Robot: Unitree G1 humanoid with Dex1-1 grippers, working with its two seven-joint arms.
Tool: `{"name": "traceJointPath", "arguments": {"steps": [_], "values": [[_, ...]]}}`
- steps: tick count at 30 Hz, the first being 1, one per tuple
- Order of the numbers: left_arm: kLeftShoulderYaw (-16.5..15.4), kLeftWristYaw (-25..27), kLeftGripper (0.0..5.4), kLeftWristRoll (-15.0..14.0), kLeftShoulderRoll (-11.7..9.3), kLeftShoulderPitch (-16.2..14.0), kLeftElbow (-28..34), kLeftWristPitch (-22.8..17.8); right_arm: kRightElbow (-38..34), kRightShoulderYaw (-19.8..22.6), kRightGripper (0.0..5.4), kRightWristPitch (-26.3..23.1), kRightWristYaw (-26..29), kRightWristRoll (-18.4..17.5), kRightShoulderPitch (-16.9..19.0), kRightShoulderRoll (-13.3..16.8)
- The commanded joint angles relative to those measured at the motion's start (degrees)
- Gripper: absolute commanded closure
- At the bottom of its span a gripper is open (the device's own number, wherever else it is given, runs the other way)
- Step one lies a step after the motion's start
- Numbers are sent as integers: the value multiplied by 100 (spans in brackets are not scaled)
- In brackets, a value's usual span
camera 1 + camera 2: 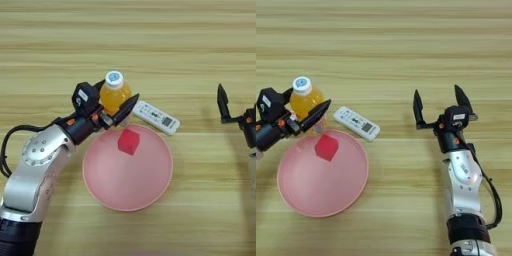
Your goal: Move the objects on the table
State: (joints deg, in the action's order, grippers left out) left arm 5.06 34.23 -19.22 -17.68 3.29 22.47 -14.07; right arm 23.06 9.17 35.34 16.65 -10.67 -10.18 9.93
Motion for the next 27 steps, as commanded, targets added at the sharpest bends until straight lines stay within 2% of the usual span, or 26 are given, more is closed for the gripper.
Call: {"name": "traceJointPath", "arguments": {"steps": [1, 6, 8, 14, 20, 25, 27], "values": [[69, 193, 191, -275, -62, -14, 362, -43, -74, -9, 0, -110, 18, -22, 48, 4], [155, 458, 191, -603, -104, -101, 625, -118, -80, 1, 0, -123, 36, -38, 51, 20], [192, 561, 191, -832, -104, -149, 759, -227, -103, 1, 0, -131, 46, -45, 65, 24], [287, 1015, 191, -1193, -293, -297, 882, -241, -201, -5, 0, -166, 43, -39, 120, 20], [350, 1305, 191, -1114, -434, -381, 685, -119, -260, -10, 0, -196, 13, -33, 142, 4], [503, 1592, 191, -1130, -566, -624, 734, -126, -405, -21, 0, -255, 0, -34, 197, 6], [565, 1643, 191, -982, -597, -680, 607, -49, -455, -23, 0, -276, -1, -42, 223, 2]]}}
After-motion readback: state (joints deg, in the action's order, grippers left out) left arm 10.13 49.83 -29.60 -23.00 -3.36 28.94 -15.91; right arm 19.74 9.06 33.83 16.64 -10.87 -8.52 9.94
